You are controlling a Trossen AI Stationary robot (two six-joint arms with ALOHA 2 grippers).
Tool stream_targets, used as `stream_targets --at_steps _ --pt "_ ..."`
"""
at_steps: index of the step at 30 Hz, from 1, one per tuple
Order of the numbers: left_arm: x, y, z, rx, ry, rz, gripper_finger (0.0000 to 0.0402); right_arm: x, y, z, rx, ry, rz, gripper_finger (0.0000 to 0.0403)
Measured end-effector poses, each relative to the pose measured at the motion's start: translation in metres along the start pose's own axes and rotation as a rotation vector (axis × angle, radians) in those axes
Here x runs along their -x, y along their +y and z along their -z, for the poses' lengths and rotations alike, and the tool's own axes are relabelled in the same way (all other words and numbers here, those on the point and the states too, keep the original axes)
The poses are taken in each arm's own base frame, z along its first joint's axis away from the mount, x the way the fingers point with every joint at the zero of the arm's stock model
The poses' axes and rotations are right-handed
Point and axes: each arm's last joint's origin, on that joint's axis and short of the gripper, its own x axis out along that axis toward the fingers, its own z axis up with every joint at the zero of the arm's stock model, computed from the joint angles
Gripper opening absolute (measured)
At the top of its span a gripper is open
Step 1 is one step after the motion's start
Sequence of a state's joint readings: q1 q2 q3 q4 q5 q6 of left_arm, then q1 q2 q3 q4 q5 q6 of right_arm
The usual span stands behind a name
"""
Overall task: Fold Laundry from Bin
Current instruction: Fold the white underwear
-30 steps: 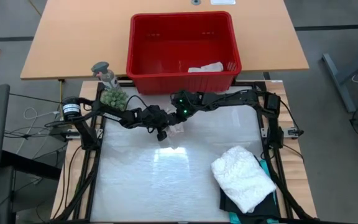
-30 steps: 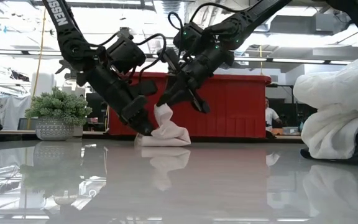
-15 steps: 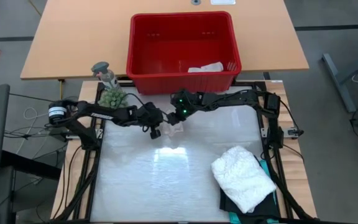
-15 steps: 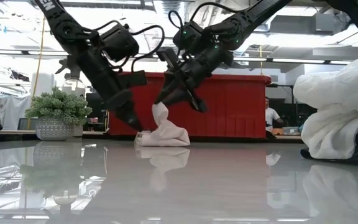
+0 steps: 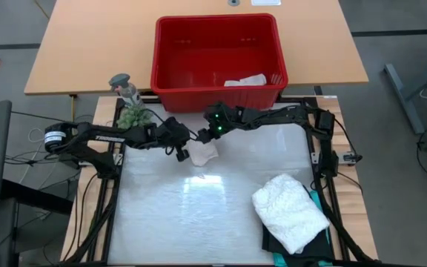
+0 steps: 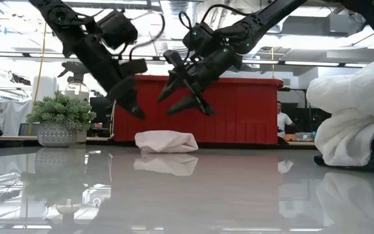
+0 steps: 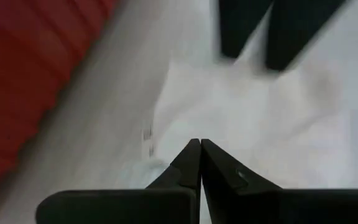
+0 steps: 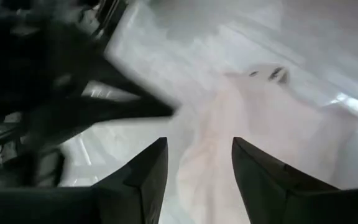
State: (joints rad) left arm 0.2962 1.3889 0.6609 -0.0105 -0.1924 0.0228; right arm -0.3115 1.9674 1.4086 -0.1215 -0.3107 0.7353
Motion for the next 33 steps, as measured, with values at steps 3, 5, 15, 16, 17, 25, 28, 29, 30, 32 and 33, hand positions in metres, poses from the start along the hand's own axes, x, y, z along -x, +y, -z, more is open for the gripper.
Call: stream_targets --at_steps 3,5,15,16,17,25,28,29,30,32,33 --pt "0.011 0.001 -0.010 0.037 -0.093 0.063 0.0000 0.001 -0.007 -0.004 -0.011 -0.007 0.012 0.0198" --pt "0.016 0.000 -0.016 0.088 -0.141 0.116 0.0000 -0.002 -0.010 -0.004 -0.017 0.010 0.009 0.0190" --pt "-0.025 -0.013 0.003 0.199 -0.159 0.274 0.0000 -0.025 -0.025 0.014 -0.020 0.110 0.066 0.0165" --pt "-0.032 -0.015 0.008 0.200 -0.137 0.272 0.0000 -0.028 -0.028 0.014 -0.021 0.105 0.073 0.0164" --pt "-0.036 -0.015 0.010 0.199 -0.125 0.271 0.0000 -0.029 -0.030 0.013 -0.027 0.102 0.074 0.0164" --pt "-0.069 -0.017 0.032 0.199 -0.024 0.254 0.0000 -0.036 -0.045 0.019 -0.069 0.158 0.121 0.0164" --pt "-0.073 -0.017 0.036 0.207 -0.006 0.255 0.0000 -0.036 -0.046 0.018 -0.071 0.154 0.121 0.0164" --pt "-0.073 -0.017 0.036 0.206 -0.008 0.254 0.0000 -0.036 -0.047 0.017 -0.072 0.149 0.119 0.0164" --pt "-0.073 -0.017 0.035 0.205 -0.011 0.253 0.0000 -0.035 -0.048 0.015 -0.076 0.144 0.116 0.0164" --pt "-0.072 -0.017 0.035 0.202 -0.010 0.252 0.0000 -0.031 -0.048 0.012 -0.085 0.147 0.097 0.0165" --pt "-0.072 -0.017 0.035 0.206 -0.010 0.253 0.0000 -0.027 -0.046 0.009 -0.086 0.142 0.087 0.0166"
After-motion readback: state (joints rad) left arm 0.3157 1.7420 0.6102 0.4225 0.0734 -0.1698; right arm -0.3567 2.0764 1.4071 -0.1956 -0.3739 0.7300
